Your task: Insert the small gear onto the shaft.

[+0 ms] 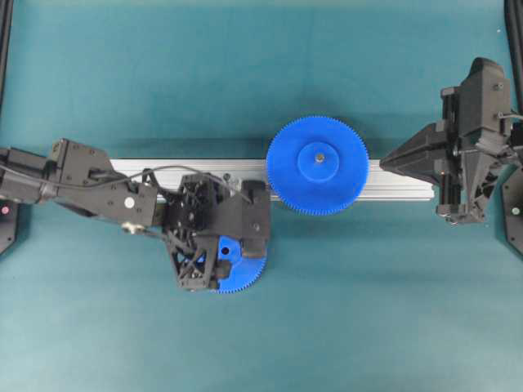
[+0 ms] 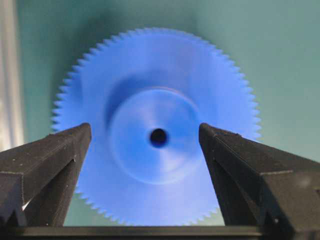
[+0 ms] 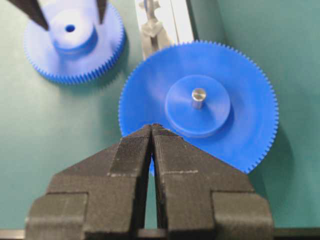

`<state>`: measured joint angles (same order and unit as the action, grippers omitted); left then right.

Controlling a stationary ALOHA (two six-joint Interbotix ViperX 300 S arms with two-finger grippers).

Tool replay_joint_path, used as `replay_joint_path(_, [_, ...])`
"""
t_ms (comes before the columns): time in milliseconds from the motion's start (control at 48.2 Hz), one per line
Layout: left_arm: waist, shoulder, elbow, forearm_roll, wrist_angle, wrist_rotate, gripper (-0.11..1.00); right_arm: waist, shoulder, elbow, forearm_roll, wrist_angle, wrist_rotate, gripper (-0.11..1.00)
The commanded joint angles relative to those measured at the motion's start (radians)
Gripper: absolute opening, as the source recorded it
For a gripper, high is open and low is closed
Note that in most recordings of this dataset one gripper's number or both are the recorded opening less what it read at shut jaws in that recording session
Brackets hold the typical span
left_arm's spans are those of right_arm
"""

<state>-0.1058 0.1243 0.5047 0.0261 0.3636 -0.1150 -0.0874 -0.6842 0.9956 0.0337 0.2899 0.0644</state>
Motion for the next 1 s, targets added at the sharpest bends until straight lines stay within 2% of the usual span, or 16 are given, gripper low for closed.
replay_joint_path(0, [-0.003, -0.014, -0.021, 0.003, -0.003, 0.002, 0.90, -0.002, -0.008, -0.006, 0.002, -0.009, 0.008, 0.10])
replay_joint_path(394, [-0.015, -0.014, -0.034, 0.002, 0.055, 0.000, 0.90, -0.002, -0.009, 0.002, 0.002, -0.011, 0.008, 0.10])
replay_joint_path(976, [-0.015, 0.006, -0.044, 0.002, 0.055, -0.009, 0.90, -0.002, -0.009, 0.018, 0.005, -0.041, 0.009, 0.10])
